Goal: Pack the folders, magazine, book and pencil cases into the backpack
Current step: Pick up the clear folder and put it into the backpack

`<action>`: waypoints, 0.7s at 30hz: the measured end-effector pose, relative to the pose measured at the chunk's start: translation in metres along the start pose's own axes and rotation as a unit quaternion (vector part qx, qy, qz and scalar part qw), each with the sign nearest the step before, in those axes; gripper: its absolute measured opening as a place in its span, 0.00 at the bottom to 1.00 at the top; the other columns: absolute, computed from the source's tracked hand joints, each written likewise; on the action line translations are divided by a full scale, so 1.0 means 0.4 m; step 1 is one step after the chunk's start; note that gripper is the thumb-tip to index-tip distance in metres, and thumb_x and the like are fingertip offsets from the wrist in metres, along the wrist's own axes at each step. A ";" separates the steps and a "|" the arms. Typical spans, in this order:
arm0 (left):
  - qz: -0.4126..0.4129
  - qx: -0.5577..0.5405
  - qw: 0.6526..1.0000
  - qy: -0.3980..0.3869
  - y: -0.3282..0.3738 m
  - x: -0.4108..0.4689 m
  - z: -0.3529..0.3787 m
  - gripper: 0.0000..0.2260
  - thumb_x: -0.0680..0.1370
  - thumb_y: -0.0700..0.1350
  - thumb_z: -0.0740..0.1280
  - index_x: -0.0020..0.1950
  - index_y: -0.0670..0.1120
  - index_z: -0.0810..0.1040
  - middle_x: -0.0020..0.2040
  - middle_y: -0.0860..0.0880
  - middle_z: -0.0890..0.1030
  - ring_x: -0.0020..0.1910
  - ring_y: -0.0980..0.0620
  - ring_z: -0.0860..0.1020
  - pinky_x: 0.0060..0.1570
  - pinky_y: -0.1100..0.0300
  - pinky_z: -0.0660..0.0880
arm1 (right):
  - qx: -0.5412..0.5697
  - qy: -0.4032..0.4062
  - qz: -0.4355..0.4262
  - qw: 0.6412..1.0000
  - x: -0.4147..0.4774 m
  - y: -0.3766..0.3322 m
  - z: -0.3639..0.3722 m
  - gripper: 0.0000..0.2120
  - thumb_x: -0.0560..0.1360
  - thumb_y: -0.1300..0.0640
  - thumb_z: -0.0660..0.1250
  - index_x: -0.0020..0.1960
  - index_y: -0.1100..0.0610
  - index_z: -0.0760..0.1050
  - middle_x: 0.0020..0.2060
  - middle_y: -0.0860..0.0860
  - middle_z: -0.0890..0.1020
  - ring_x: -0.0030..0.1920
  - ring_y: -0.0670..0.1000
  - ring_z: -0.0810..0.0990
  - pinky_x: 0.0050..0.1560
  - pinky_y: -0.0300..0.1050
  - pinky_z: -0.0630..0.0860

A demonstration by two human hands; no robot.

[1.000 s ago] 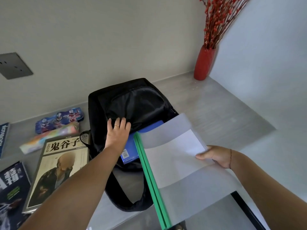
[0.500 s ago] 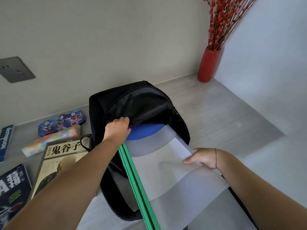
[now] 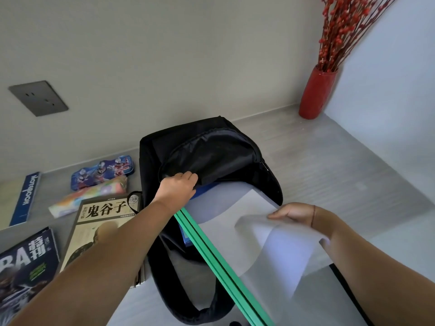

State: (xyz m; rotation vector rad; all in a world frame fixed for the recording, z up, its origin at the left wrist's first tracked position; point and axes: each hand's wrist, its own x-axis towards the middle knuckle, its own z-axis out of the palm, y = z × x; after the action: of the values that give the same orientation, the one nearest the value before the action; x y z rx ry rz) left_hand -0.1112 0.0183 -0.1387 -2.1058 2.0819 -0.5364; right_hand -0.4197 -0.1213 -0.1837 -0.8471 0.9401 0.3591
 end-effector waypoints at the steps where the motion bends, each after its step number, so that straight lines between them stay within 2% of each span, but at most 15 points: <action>1: 0.006 -0.003 1.000 0.000 -0.004 0.000 0.002 0.14 0.57 0.43 0.80 0.34 0.43 0.78 0.27 0.49 0.75 0.23 0.51 0.75 0.16 0.64 0.68 | 0.010 0.009 -0.002 1.000 0.000 -0.006 -0.004 0.18 0.69 0.58 0.70 0.56 0.64 0.81 0.50 0.59 0.84 0.47 0.55 0.85 0.49 0.46 0.81; 5: 0.027 -0.008 1.000 -0.001 -0.018 0.002 0.007 0.14 0.56 0.41 0.80 0.35 0.44 0.78 0.28 0.49 0.76 0.24 0.51 0.76 0.17 0.63 0.68 | 0.034 0.037 -0.027 0.998 -0.007 -0.016 -0.021 0.16 0.69 0.58 0.68 0.55 0.65 0.80 0.50 0.59 0.84 0.47 0.56 0.84 0.52 0.48 0.79; 8: 0.028 -0.021 0.999 -0.034 -0.024 0.000 0.012 0.13 0.60 0.39 0.79 0.39 0.43 0.78 0.34 0.48 0.78 0.29 0.50 0.78 0.21 0.60 0.73 | 0.044 0.057 -0.045 0.996 -0.006 -0.015 -0.033 0.16 0.69 0.59 0.68 0.55 0.66 0.79 0.49 0.60 0.84 0.45 0.57 0.84 0.57 0.51 0.75; 10: 0.025 -0.023 0.998 -0.060 -0.027 -0.003 0.021 0.11 0.66 0.38 0.76 0.45 0.43 0.78 0.40 0.47 0.79 0.36 0.48 0.80 0.27 0.57 0.76 | 0.041 0.066 -0.054 0.996 -0.004 -0.015 -0.034 0.16 0.69 0.58 0.68 0.54 0.66 0.79 0.47 0.60 0.84 0.43 0.56 0.84 0.55 0.51 0.76; 12: 0.024 -0.024 0.997 -0.072 -0.026 -0.001 0.022 0.10 0.68 0.38 0.74 0.46 0.44 0.77 0.41 0.47 0.79 0.38 0.48 0.80 0.29 0.56 0.77 | 0.035 0.082 -0.061 0.994 0.002 -0.013 -0.029 0.15 0.70 0.58 0.69 0.53 0.66 0.80 0.46 0.59 0.85 0.42 0.55 0.85 0.52 0.49 0.78; 13: 0.028 -0.014 0.996 -0.089 -0.023 0.002 0.020 0.12 0.65 0.39 0.76 0.45 0.45 0.78 0.39 0.48 0.79 0.36 0.50 0.80 0.28 0.58 0.76 | 0.025 0.087 -0.058 0.994 0.006 -0.015 -0.020 0.14 0.72 0.58 0.68 0.53 0.65 0.80 0.46 0.59 0.85 0.42 0.55 0.84 0.52 0.49 0.78; 15: 0.037 0.029 0.994 -0.100 -0.015 0.007 0.010 0.18 0.53 0.39 0.81 0.38 0.47 0.78 0.33 0.51 0.78 0.29 0.54 0.78 0.21 0.62 0.72 | -0.006 0.098 -0.047 0.994 0.021 -0.025 0.009 0.09 0.74 0.58 0.68 0.49 0.62 0.83 0.45 0.58 0.86 0.41 0.55 0.85 0.48 0.47 0.80; 17: 0.041 0.042 0.994 -0.091 -0.013 0.006 0.003 0.22 0.45 0.37 0.80 0.34 0.48 0.76 0.29 0.52 0.76 0.25 0.55 0.76 0.18 0.64 0.69 | -0.016 0.103 -0.046 0.993 0.041 -0.045 0.044 0.07 0.75 0.59 0.67 0.47 0.60 0.83 0.42 0.57 0.86 0.39 0.54 0.85 0.46 0.46 0.81; 19: 0.051 0.047 0.993 -0.093 -0.015 0.006 0.008 0.23 0.45 0.36 0.79 0.34 0.48 0.76 0.29 0.52 0.76 0.25 0.55 0.76 0.19 0.65 0.69 | -0.024 0.107 -0.052 0.993 0.058 -0.063 0.075 0.06 0.76 0.60 0.66 0.48 0.60 0.81 0.39 0.55 0.86 0.38 0.53 0.85 0.49 0.48 0.80; 21: 0.053 0.054 0.993 -0.089 -0.017 0.002 0.009 0.23 0.45 0.36 0.79 0.35 0.48 0.76 0.29 0.52 0.76 0.25 0.55 0.76 0.19 0.65 0.69 | -0.055 0.133 -0.063 0.988 0.068 -0.072 0.101 0.08 0.75 0.60 0.67 0.52 0.61 0.79 0.41 0.56 0.86 0.42 0.54 0.84 0.57 0.54 0.78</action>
State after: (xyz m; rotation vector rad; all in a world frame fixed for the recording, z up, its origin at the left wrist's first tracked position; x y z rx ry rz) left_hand -0.1038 0.0173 -0.1395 -1.8977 2.0033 -0.4200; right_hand -0.3643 -0.1107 -0.1799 -1.0679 1.1139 0.1923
